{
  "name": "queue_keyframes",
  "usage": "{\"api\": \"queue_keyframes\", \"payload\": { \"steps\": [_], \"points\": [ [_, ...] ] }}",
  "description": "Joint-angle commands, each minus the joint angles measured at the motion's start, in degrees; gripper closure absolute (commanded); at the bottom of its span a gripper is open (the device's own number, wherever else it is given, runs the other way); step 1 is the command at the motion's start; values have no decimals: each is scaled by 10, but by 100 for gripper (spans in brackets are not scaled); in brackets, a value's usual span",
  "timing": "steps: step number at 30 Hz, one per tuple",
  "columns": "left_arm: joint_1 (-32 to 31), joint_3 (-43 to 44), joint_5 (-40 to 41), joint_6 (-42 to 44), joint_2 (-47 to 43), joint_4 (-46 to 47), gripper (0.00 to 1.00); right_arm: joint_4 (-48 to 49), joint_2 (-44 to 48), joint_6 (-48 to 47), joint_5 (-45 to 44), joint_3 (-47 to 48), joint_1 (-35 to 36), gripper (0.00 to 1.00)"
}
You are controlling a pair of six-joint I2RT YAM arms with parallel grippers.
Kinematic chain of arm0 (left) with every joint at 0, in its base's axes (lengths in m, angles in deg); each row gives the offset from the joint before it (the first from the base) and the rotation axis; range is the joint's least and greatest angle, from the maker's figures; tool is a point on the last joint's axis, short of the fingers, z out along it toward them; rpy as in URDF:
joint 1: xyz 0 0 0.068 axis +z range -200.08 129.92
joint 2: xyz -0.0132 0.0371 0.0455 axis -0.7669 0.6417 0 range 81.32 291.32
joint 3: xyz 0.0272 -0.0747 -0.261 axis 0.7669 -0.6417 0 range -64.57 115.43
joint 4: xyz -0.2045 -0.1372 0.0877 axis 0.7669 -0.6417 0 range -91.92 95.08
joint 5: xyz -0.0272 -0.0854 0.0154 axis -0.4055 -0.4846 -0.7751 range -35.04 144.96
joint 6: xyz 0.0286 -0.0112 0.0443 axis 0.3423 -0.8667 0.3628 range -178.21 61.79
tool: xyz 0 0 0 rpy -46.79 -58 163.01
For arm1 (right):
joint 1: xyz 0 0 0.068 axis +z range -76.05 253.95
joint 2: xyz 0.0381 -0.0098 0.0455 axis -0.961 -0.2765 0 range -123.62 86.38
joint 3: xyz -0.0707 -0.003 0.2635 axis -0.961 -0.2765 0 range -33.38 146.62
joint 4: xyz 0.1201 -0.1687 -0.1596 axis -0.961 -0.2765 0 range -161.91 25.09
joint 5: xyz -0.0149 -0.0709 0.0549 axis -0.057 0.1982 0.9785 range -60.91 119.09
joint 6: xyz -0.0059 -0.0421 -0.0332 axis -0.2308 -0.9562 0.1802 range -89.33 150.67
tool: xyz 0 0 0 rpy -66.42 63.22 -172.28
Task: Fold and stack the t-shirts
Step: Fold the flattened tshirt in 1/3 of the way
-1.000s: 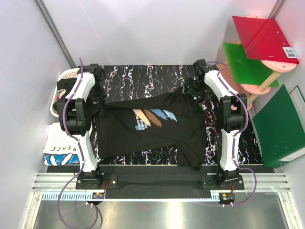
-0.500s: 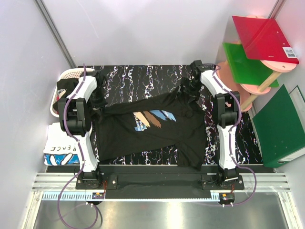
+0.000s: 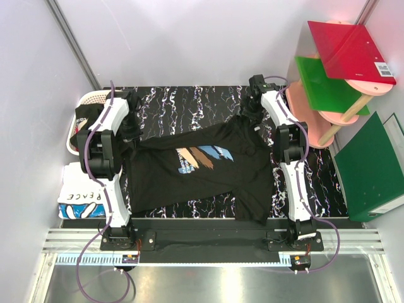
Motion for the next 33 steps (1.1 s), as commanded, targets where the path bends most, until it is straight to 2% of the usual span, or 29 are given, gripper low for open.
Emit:
{"api": "queue_keyframes", "payload": {
  "steps": [1,2,3,4,10,16,23,32,33],
  "points": [
    [-15,40,9,7,7,-8,100,-27,-45,-5,-49,35,4,33],
    [-16,41,9,8,8,-11,100,-25,-47,-5,-58,34,5,45],
    [-19,45,7,5,9,-11,100,-25,-49,-4,-60,36,4,86],
    [-19,46,7,6,10,-12,100,-25,-50,-2,-61,37,4,99],
    [-28,74,16,1,26,-27,100,-8,-57,1,-116,58,4,100],
    [-30,112,36,-3,45,-47,100,-4,-69,15,-212,106,0,100],
    [-30,169,45,1,88,-62,100,1,-65,54,-291,103,-23,100],
    [-32,197,-17,31,144,-45,100,2,-55,75,-332,87,-49,100],
    [-33,195,-25,34,146,-42,100,3,-53,69,-321,88,-52,91]
  ]
}}
